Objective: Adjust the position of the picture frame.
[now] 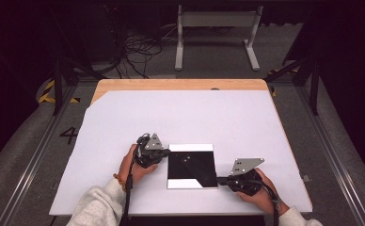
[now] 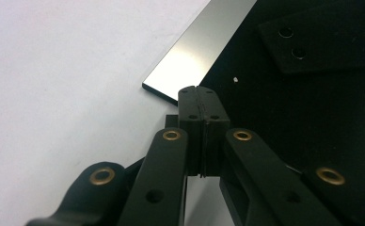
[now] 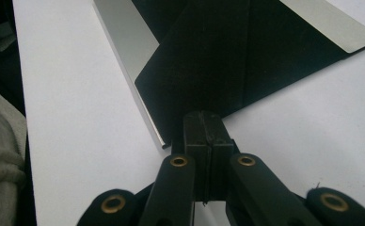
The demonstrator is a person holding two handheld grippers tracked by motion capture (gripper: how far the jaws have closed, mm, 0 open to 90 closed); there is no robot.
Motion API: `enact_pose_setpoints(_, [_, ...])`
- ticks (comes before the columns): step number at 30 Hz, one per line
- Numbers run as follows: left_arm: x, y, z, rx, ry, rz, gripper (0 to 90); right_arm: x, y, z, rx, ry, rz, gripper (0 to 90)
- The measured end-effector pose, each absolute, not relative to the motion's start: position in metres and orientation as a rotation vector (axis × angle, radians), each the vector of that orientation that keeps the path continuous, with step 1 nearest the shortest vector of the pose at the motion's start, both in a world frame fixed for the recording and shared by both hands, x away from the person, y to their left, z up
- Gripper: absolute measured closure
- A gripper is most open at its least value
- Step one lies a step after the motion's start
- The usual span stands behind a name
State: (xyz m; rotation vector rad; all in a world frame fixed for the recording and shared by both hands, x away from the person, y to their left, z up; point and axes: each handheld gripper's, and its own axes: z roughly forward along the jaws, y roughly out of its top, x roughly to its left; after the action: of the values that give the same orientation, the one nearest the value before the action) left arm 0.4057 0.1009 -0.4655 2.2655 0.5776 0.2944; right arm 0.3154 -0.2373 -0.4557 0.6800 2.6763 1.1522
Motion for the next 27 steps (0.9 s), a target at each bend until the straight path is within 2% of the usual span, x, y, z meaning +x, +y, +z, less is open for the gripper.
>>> enact_pose_setpoints(11, [0.398,0.099,-0.460,2.257,0.577,0.317,87.7,0.317,-0.238,-0.456,0.673,2.675,1.155,90.0])
enact_pose_setpoints(20, [0.366,0.120,-0.450,2.245,0.539,0.303,87.8,0.316,-0.238,-0.455,0.679,2.667,1.141,90.0])
enact_pose_setpoints(27, [0.337,0.122,-0.453,2.273,0.484,0.245,83.7,0.316,-0.238,-0.455,0.693,2.657,1.132,90.0])
